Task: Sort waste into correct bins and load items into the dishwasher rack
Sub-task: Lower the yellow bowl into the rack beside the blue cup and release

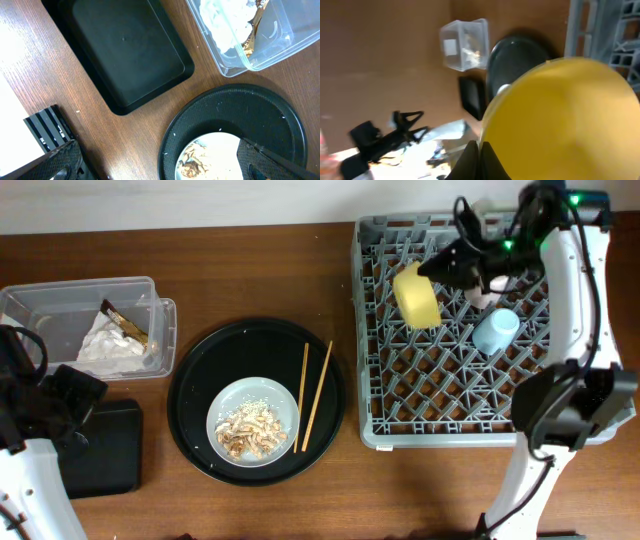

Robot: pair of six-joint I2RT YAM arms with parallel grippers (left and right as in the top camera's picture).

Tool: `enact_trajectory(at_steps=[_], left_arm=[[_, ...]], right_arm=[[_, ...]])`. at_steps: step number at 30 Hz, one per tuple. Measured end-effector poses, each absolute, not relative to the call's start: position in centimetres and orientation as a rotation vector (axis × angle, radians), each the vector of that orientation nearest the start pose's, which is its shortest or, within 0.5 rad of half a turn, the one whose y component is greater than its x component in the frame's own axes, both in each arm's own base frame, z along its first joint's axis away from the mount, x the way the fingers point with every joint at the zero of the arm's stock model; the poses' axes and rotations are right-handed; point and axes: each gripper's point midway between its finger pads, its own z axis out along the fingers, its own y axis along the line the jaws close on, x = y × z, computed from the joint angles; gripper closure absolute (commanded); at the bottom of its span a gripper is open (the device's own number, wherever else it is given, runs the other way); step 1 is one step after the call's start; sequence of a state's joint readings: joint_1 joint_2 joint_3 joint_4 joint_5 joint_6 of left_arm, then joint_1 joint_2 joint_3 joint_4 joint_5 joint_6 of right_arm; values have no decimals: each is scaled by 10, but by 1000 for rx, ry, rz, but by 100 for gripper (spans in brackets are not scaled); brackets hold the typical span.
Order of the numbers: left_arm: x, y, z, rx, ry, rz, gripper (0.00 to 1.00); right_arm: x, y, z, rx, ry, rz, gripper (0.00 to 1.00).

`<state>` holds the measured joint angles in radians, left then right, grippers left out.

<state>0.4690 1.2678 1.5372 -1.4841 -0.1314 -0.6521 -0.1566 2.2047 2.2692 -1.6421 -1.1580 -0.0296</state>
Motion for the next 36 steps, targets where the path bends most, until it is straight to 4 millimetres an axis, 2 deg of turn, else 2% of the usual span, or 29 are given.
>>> enact_trajectory(at_steps=[2, 6, 8, 11, 14, 18, 19, 20, 21, 22, 23, 25, 26, 27, 28, 29, 30, 33, 36], left_arm=[[210, 132, 259, -1503, 2331, 137, 1], [210, 132, 259, -1502, 2331, 137, 1], [210, 132, 259, -1503, 2331, 137, 1], [210, 132, 259, -1502, 2331, 136, 1], [210, 132, 259, -1502, 2331, 136, 1], [210, 131, 259, -1503, 2331, 136, 1], [210, 132, 259, -1502, 2331, 137, 1], [210, 132, 259, -1502, 2331, 137, 1], [210, 132, 259, -1502, 2330, 137, 1], [210, 132, 259, -1502, 2330, 136, 1], [210, 132, 259, -1502, 2331, 137, 1], [210, 132, 259, -1502, 2331, 136, 1], [210, 132, 259, -1502, 2331, 137, 1], [210, 132, 259, -1502, 2331, 136, 1], [210, 132, 259, -1502, 2331, 137, 1], [210, 132, 259, -1502, 2331, 137, 1], [210, 132, 259, -1502, 2331, 137, 1], [210, 132, 259, -1502, 2331, 137, 1], [210, 132, 259, -1502, 2331, 136, 1]], right_arm=[[440, 74, 239, 252, 2467, 1777, 96], [429, 36, 193, 532, 2407, 1907, 96], [427, 30, 183, 560, 2387, 1917, 96], [426, 30, 180, 578, 2370, 1942, 96], [424, 11, 168, 664, 2455, 1816, 95], [406, -32, 129, 839, 2669, 1511, 90], [402, -42, 125, 881, 2700, 1450, 89], [399, -54, 126, 922, 2729, 1383, 89], [396, -71, 141, 940, 2745, 1275, 89], [395, -76, 148, 937, 2748, 1235, 89], [394, -82, 170, 891, 2735, 1143, 89], [389, -73, 209, 768, 2727, 1005, 90], [384, -55, 236, 653, 2719, 931, 91], [381, -37, 250, 553, 2731, 872, 94], [380, -22, 253, 481, 2761, 818, 96], [381, 4, 242, 375, 2845, 731, 96], [382, 12, 232, 357, 2890, 678, 96], [391, 30, 180, 362, 3074, 382, 96], [394, 28, 151, 411, 3145, 221, 96]])
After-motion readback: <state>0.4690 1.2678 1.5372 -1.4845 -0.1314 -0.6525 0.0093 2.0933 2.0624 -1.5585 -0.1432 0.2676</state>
